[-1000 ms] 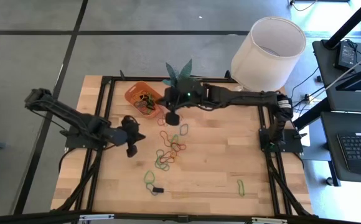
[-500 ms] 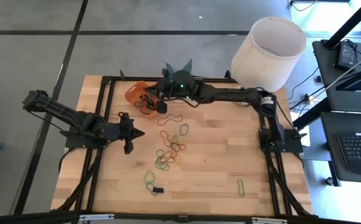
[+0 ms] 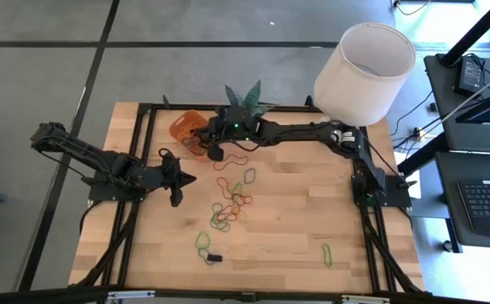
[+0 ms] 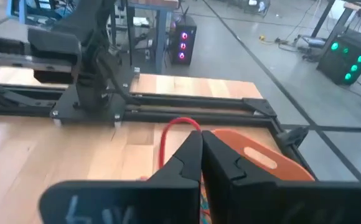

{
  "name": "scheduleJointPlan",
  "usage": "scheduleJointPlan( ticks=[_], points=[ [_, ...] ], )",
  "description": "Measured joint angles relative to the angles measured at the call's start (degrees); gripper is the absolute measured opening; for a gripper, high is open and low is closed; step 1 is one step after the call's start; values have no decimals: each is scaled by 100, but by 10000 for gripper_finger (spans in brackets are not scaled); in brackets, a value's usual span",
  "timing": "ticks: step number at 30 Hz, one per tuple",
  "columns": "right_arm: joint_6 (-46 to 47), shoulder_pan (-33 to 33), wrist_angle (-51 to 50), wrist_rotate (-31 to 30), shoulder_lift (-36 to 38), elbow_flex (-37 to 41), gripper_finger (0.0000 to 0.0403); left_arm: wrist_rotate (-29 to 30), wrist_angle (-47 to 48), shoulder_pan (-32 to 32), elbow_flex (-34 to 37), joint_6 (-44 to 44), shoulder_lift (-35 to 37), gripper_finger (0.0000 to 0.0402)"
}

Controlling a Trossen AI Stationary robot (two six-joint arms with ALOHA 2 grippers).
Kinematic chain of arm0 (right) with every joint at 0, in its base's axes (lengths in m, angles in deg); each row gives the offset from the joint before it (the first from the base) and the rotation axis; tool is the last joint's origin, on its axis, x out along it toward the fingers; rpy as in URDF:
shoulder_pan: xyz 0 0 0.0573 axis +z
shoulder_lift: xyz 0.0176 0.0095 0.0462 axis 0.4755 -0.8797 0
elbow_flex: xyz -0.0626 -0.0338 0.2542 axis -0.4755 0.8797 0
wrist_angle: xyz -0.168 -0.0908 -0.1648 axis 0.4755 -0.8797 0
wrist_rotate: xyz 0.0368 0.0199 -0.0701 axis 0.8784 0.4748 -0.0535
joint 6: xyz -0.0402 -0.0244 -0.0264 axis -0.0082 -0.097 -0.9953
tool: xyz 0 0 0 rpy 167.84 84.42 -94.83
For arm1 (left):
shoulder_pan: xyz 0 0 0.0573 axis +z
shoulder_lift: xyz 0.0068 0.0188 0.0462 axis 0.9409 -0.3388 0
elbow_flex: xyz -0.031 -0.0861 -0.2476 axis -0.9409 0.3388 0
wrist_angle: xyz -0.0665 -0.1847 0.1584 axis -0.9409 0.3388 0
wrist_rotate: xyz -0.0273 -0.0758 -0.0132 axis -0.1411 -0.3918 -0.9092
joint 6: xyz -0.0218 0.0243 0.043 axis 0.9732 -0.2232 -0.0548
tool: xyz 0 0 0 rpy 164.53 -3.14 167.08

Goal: Pick and place rubber bands into bin
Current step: Put the red rubber band into the orange bin, then put the green rubber band into the orange bin

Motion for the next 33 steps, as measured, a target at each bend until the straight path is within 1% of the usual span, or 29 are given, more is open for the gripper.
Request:
scheduleJointPlan(
  ticks=[7,10,14,19,21,24,28,33],
  points=[
    [-22,-8,-847,-32,-9,0,34,2,0,0,0,159,-1,2],
    [-168,-41,-952,-67,-87,-6,44,14,0,0,2,174,-2,2],
    [-326,-102,-926,-777,-97,-2,56,63,-2,0,0,176,-2,2],
    [-84,-151,-1127,-851,-94,-101,62,59,16,0,1,59,-2,1],
    [9,-141,-1319,-851,-94,-226,64,87,91,-1,1,-38,-2,1],
    [10,-60,-1867,-853,-94,-498,70,191,255,0,0,-63,-2,2],
    [46,74,-2609,-848,-85,-1055,79,165,460,0,0,-235,-2,2],
    [303,314,-3458,-851,-85,-1705,77,160,463,0,0,-547,-2,3]
  ],
)
